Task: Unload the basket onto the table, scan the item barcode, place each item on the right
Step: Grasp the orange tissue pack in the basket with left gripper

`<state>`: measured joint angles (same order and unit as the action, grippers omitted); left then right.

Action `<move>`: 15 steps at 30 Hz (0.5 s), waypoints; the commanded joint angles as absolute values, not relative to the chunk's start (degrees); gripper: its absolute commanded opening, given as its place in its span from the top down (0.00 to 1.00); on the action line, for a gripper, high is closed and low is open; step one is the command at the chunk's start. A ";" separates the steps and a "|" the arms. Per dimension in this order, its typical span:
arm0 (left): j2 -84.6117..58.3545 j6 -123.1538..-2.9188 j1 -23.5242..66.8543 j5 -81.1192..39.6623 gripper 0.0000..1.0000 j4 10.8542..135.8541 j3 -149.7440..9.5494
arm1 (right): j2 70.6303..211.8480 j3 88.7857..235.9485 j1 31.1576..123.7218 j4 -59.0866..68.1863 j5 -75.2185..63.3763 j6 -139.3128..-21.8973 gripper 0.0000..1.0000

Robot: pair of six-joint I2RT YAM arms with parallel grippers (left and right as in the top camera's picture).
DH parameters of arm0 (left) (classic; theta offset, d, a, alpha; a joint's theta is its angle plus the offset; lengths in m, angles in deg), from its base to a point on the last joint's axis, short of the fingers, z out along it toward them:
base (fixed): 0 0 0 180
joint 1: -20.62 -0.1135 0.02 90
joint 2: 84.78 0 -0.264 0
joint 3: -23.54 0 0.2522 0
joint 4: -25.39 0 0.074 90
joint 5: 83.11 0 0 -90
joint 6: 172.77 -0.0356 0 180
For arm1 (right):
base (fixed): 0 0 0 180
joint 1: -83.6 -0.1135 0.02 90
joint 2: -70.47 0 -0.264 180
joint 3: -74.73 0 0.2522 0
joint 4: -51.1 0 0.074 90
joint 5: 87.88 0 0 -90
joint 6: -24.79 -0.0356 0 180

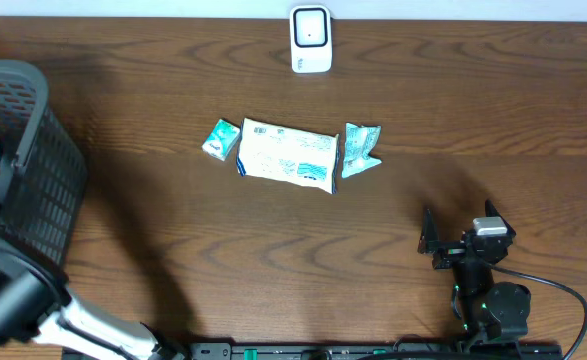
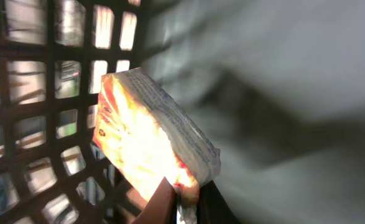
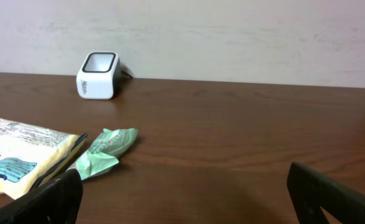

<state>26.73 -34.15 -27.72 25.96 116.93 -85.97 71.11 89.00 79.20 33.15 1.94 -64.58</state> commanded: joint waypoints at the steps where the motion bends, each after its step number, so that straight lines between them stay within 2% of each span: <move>1: 17.37 -34.24 -27.92 23.36 0.93 115.05 -88.52 | 70.85 88.81 79.22 33.04 1.98 -65.17 0.01; 8: 0.43 -34.79 -27.90 14.77 0.93 106.85 -88.52 | 70.85 88.81 79.22 33.04 1.98 -65.17 0.01; 15: -11.74 -46.61 -25.75 -4.60 0.93 93.95 -88.50 | 70.85 88.81 79.22 33.04 1.98 -65.17 0.01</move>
<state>-8.92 -39.29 -27.17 6.64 97.06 -87.93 71.11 89.00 79.20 33.11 1.94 -64.58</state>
